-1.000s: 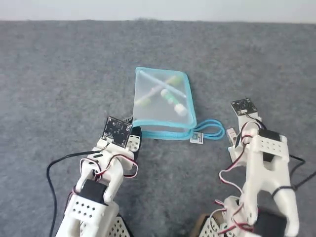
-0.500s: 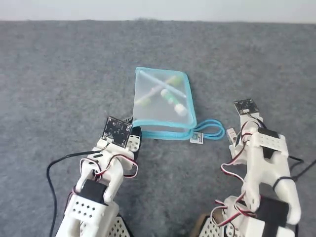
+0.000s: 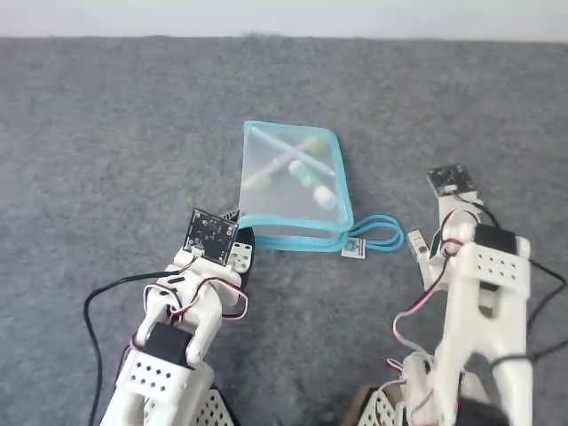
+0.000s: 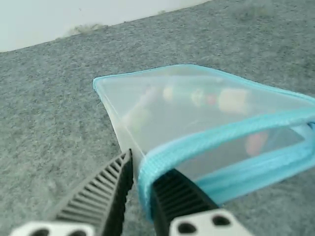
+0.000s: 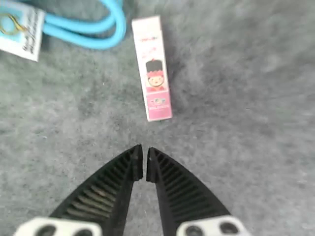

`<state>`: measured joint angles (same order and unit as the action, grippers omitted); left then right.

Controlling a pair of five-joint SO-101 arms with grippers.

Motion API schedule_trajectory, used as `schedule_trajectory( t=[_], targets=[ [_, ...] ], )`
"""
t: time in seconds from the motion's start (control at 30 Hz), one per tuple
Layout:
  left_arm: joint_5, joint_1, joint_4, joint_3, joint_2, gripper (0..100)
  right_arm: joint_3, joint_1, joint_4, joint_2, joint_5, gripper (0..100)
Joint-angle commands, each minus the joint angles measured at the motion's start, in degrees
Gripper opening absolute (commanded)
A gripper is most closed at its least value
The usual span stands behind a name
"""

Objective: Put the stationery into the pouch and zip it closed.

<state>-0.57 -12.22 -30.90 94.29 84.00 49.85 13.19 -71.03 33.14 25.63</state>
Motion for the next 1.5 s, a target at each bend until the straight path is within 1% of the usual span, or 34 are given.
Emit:
schedule_trajectory(
  t=[0.0, 0.07, 0.2, 0.27, 0.33, 0.37, 0.57, 0.67, 0.93, 1.13, 1.33, 1.4, 1.47],
  targets=[
    [0.6, -0.5, 0.2, -0.5, 0.5, 1, -3.5, -1.1, -3.1, 5.3, -0.7, 1.4],
    [0.6, -0.5, 0.2, -0.5, 0.5, 1, -3.5, -2.2, -3.6, 5.0, -0.8, 5.9],
    [0.6, -0.5, 0.1, -0.5, 0.5, 1, -3.8, -2.9, -1.4, 1.6, -0.4, 19.1],
    [0.6, -0.5, 0.1, -0.5, 0.5, 1, -3.8, -3.2, -0.2, -1.5, 2.5, 23.9],
    [0.6, -0.5, 0.1, -0.5, 0.5, 1, -3.9, -4.0, 0.6, -5.0, 5.5, 25.1],
    [0.6, -0.5, 0.1, -0.5, 0.5, 1, -3.9, -4.1, 1.2, -6.8, 5.7, 25.0],
    [0.6, -0.5, 0.1, -0.5, 0.5, 1, -4.0, -4.7, 8.9, -15.4, 5.8, 25.0],
    [0.6, -0.5, 0.1, -0.5, 0.5, 1, -4.8, -5.1, 10.7, -18.5, 5.6, 25.0],
    [0.6, -0.5, 0.1, -0.6, 0.5, 1, -11.3, -4.5, 10.8, -27.0, 5.6, 24.4],
    [0.6, -0.5, 0.1, -0.6, 0.5, 1, -13.0, -4.5, 10.8, -31.8, 5.6, 10.3],
    [0.6, -0.5, 0.1, -0.6, 0.5, 1, -13.4, -4.4, 10.8, -32.2, 5.5, 5.7],
    [0.6, -0.5, 0.1, -0.6, 0.5, 1, -14.5, -4.4, 10.1, -32.2, 5.4, 2.5],
    [0.6, -0.5, 0.1, -0.6, 0.5, 1, -16.4, -4.4, 7.9, -32.2, 3.5, 0.6]
  ],
)
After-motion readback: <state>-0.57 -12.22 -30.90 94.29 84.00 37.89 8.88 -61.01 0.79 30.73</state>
